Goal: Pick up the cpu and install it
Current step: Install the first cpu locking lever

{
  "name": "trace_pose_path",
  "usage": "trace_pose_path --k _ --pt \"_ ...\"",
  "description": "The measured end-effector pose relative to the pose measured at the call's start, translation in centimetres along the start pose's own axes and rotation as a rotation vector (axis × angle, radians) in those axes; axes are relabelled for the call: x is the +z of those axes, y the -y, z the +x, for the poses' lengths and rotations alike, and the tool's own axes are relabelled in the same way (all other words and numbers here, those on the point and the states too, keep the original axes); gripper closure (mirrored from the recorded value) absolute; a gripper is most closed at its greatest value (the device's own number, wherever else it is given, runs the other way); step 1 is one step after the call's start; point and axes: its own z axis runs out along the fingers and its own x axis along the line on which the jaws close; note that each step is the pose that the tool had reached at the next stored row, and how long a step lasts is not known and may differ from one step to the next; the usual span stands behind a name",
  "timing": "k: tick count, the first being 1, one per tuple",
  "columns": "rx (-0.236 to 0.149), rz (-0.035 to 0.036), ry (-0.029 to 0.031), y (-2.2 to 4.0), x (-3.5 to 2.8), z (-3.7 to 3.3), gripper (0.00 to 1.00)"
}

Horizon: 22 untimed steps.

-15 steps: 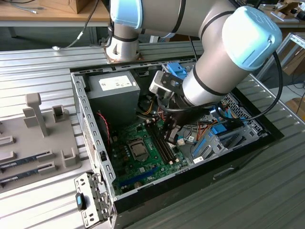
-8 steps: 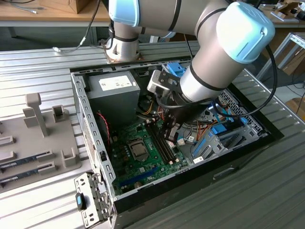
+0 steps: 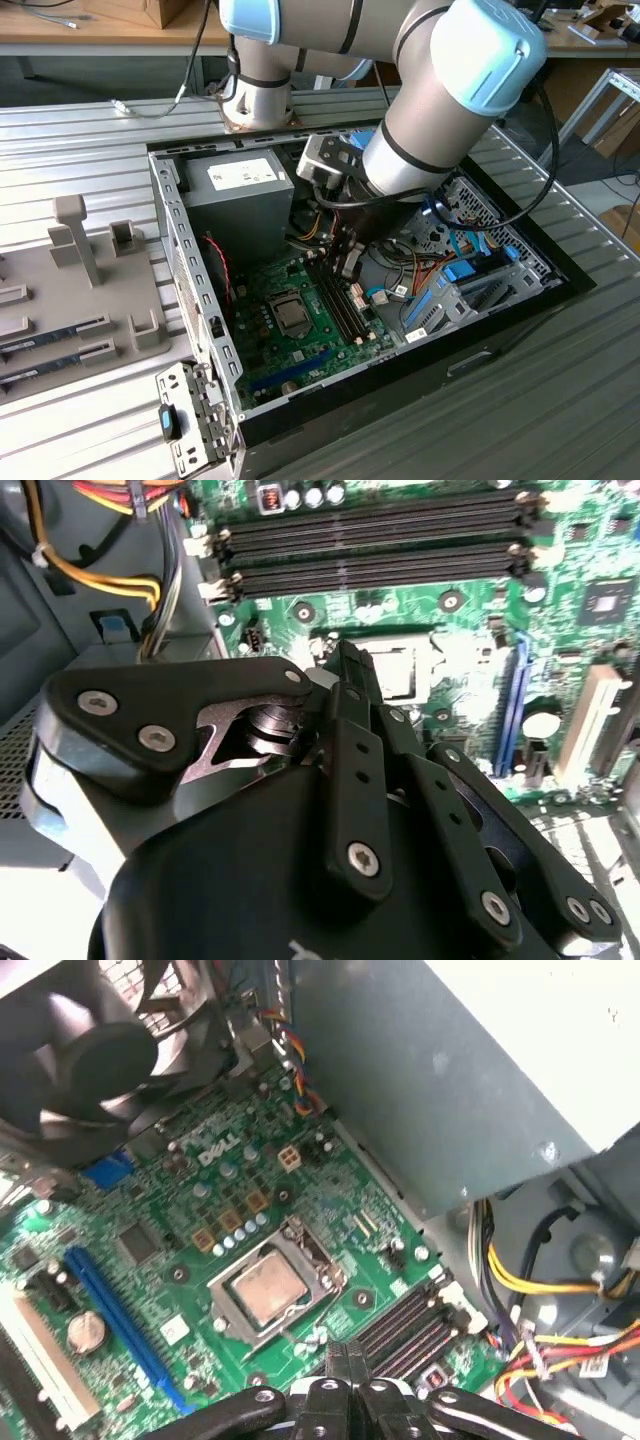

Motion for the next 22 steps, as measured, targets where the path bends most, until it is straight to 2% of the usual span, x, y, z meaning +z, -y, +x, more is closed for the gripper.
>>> trace_pose_path --k 4,5,8,9,11,16,22 --pt "-0.015 -0.0052 0.0048 -0.73 0.71 0.33 0.89" --pt "-0.027 -0.0064 0.0044 -0.95 0.94 0.33 0.89" --pt "-0.056 -0.0068 -0.0012 -1.02 0.99 0.31 0.89" --pt "-0.062 -0.007 -0.0019 -1.21 1.08 0.33 0.89" --pt "-0.062 -0.0055 -0.0003 -2.14 1.36 1.03 0.89" --pt "-0.062 -0.0054 -0.0001 -2.14 1.85 1.11 0.89" --pt "-0.062 -0.0035 -0.003 -1.75 1.9 0.85 0.89"
